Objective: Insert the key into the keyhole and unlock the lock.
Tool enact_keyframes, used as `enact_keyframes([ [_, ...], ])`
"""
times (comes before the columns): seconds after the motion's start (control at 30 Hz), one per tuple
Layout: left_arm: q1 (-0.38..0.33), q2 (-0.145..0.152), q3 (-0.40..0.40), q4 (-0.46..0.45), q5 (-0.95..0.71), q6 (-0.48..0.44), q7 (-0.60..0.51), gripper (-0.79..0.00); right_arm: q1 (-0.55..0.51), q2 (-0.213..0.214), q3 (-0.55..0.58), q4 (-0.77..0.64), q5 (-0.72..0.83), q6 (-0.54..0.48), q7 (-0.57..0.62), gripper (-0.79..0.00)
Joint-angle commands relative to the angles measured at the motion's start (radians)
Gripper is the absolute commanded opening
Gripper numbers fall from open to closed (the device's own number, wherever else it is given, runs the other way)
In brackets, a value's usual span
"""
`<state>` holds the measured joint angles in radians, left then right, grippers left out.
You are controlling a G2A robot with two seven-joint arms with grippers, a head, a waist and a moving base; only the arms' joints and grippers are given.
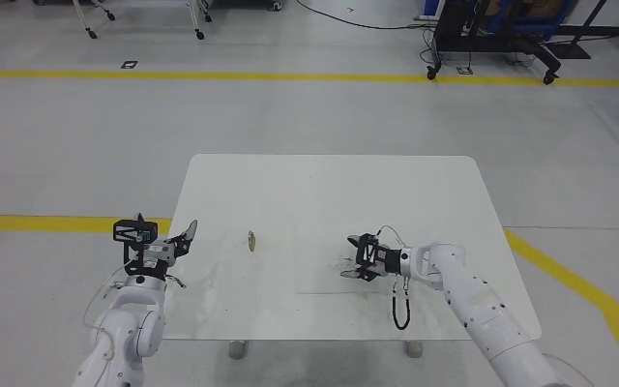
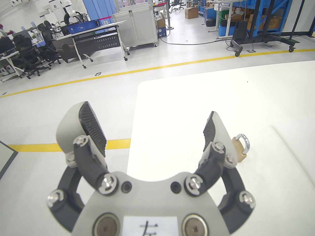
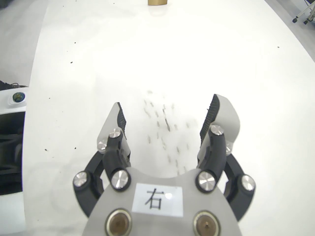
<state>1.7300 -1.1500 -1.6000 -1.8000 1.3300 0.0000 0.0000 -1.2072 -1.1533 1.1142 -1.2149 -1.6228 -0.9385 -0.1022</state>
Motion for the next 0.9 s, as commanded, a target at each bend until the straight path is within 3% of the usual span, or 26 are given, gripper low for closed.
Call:
enact_keyframes([
  [0.0, 0.000, 0.000, 0.000, 0.000, 0.000, 0.000, 0.000, 0.000, 0.005, 0.000, -0.010, 0.011, -0.016, 0.014, -0.010, -0.400],
  [0.13, 0.000, 0.000, 0.000, 0.000, 0.000, 0.000, 0.000, 0.000, 0.021, 0.001, -0.025, 0.028, -0.044, 0.029, -0.025, -0.785],
  [0.87, 0.000, 0.000, 0.000, 0.000, 0.000, 0.000, 0.000, 0.000, 0.020, 0.029, -0.031, -0.028, -0.129, 0.055, -0.085, -0.785],
])
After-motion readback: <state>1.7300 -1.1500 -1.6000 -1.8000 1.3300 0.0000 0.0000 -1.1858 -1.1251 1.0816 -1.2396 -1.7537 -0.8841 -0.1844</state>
